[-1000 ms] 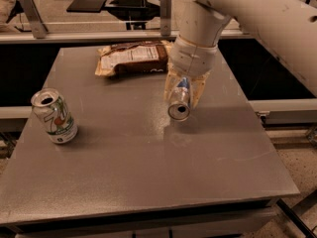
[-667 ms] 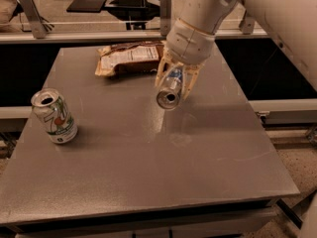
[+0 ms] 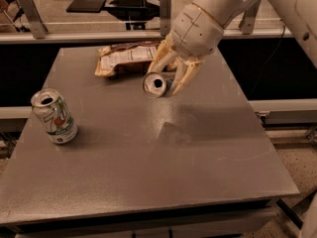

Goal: Place redbull can upright

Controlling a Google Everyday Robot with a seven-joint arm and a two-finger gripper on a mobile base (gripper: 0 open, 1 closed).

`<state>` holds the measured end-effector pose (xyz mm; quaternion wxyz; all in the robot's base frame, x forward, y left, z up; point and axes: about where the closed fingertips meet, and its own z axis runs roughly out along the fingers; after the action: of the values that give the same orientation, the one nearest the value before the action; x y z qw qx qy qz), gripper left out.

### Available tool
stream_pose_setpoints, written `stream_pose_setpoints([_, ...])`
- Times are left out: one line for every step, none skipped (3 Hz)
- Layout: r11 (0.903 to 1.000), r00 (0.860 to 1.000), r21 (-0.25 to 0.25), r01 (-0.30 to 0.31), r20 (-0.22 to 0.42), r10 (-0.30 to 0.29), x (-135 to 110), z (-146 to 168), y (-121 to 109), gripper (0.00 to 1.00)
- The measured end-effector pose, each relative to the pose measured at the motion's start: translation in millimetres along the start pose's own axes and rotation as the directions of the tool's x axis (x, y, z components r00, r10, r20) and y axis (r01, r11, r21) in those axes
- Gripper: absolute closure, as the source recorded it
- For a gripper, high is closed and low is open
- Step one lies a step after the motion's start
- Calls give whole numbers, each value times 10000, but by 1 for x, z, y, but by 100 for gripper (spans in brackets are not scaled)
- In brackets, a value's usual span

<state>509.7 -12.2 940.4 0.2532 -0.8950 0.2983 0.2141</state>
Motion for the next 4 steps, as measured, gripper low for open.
stream_pose_setpoints([9776,9719,381,-2071,1227,2011,-8,-1,-1,100])
stream_pose_setpoints([9102,8823,353,-4127,2639,3898,-6,5,-2,100])
stream_pose_setpoints([8374,7689,223,-5461,4101,4905,-5,13,-6,100])
stream_pose_setpoints([7851,6716,133,-6193,5270,5208,-4,20,-8,100])
